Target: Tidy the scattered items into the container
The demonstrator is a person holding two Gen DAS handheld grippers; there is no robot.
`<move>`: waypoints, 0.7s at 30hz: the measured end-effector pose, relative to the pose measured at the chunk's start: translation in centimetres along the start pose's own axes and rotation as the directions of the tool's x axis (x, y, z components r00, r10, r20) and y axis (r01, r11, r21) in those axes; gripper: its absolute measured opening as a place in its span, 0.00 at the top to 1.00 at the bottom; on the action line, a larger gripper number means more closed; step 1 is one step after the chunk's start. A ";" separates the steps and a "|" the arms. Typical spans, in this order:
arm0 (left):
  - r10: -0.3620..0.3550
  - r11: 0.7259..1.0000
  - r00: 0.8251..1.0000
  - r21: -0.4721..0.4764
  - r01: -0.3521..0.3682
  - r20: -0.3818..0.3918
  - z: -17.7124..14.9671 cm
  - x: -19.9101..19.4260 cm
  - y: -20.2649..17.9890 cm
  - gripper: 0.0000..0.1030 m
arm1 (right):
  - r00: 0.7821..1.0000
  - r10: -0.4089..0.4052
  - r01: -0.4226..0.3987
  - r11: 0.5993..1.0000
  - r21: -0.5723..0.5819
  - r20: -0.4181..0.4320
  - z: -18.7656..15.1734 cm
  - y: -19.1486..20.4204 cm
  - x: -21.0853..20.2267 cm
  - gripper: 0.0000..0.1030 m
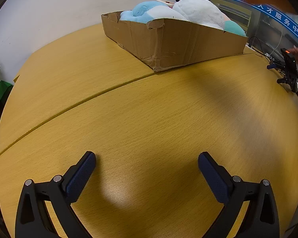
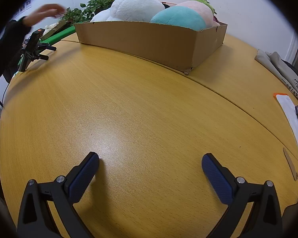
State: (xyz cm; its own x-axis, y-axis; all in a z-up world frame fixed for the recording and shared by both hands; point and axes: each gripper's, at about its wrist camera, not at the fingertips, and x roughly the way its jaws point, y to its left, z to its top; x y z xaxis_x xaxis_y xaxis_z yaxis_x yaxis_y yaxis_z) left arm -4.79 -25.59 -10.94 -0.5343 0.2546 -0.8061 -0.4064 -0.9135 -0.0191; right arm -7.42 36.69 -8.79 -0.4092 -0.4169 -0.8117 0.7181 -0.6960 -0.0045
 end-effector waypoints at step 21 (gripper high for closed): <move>0.002 1.000 1.000 0.000 -0.002 0.000 0.0 -0.1 -0.1 0.00 | 1.000 -0.001 0.001 1.000 -0.002 0.000 0.0 -0.1 0.2 0.00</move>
State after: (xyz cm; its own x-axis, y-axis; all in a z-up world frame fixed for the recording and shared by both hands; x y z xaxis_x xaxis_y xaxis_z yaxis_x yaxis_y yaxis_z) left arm -4.66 -25.57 -10.85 -0.5353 0.2524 -0.8060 -0.4055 -0.9140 -0.0169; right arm -7.61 36.68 -8.89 -0.4102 -0.4163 -0.8115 0.7187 -0.6953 -0.0066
